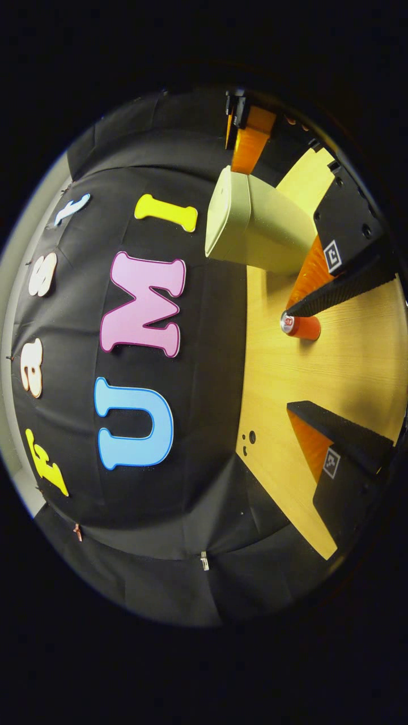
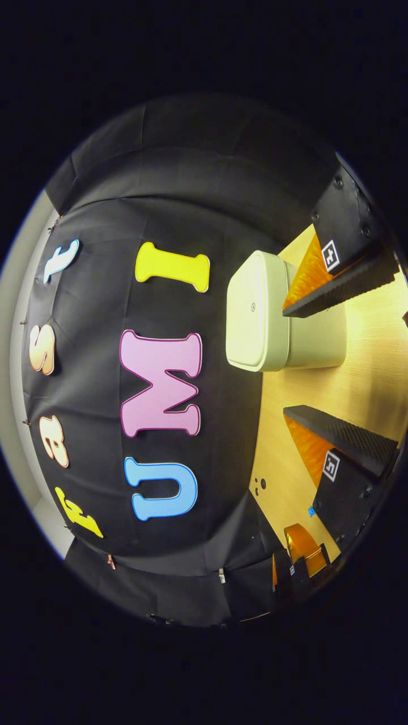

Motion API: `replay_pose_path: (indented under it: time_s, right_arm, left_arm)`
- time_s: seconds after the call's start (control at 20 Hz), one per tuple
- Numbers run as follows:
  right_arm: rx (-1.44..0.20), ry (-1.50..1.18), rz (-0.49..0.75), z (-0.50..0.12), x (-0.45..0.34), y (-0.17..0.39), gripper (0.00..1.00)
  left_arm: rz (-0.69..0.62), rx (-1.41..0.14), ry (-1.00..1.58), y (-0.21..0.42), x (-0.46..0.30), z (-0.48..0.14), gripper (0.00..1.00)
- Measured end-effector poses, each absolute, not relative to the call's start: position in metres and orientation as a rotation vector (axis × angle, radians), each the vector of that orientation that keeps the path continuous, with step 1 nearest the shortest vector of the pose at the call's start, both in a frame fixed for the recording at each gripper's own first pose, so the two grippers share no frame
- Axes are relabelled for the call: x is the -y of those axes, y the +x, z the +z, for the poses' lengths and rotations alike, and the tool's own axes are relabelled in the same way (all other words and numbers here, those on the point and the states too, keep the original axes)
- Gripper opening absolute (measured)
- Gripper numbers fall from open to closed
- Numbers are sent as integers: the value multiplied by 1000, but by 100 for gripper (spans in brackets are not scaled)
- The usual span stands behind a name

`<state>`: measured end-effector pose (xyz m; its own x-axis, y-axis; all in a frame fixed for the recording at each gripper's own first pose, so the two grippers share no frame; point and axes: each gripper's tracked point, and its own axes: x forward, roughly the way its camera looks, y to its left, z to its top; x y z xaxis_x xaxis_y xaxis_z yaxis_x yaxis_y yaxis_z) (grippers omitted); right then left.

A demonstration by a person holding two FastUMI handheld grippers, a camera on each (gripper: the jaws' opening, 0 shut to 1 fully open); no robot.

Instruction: Press the lid of the desktop garbage bin to open it, pick up the crumpled paper on the desktop and throw it into the bin, then pick up the pop can on the desktop and drop it into the bin, and finally close the garbage bin lid.

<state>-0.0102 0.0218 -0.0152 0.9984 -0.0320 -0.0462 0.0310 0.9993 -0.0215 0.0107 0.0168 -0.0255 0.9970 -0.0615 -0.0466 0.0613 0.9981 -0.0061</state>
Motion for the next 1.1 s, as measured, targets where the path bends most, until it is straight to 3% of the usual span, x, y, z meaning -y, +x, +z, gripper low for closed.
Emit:
replay_pose_path:
  time_s: [0.2, 0.4, 0.45, 0.55, 0.85, 1.1]
  right_arm:
    - [-49, -36, -23, -13, -24, -9, 95]
    - [-45, -58, -40, -11, -20, -5, 71]
    - [-41, -62, -43, -11, -19, -3, 61]
    - [-31, -62, -48, -7, -19, -2, 53]
    - [-46, -59, -46, -10, -19, 3, 9]
    - [-99, 1, 56, -16, -37, 5, 6]
  left_arm:
    - [-75, -47, 3, 15, -15, -22, 96]
    - [-78, -44, 19, 16, -14, -22, 96]
    - [-81, -42, 24, 17, -14, -23, 95]
    - [-84, -45, 31, 19, -14, -24, 95]
    - [-87, -60, 36, 22, -14, -28, 95]
    - [-93, -66, 35, 24, -12, -30, 95]
